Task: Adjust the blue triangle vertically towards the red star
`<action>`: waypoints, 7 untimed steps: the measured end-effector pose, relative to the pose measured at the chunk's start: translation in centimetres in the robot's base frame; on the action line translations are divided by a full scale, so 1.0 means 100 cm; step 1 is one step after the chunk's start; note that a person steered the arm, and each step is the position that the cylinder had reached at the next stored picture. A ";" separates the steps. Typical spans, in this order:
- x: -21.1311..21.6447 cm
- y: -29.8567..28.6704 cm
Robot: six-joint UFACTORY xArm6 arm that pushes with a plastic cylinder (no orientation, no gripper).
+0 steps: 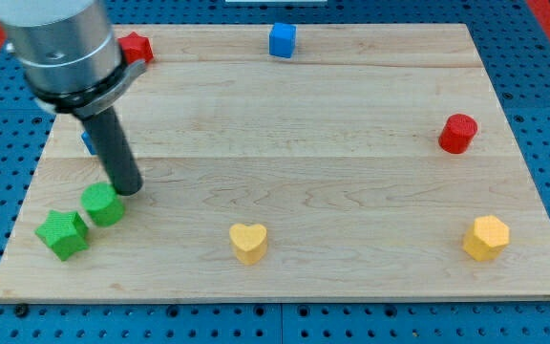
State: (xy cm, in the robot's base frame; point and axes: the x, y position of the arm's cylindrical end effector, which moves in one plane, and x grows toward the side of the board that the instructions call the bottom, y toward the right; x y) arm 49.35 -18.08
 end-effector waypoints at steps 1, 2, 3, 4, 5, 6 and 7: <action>-0.003 0.016; -0.009 0.008; -0.030 -0.024; -0.056 -0.020; -0.056 -0.007; -0.056 -0.006; -0.027 -0.004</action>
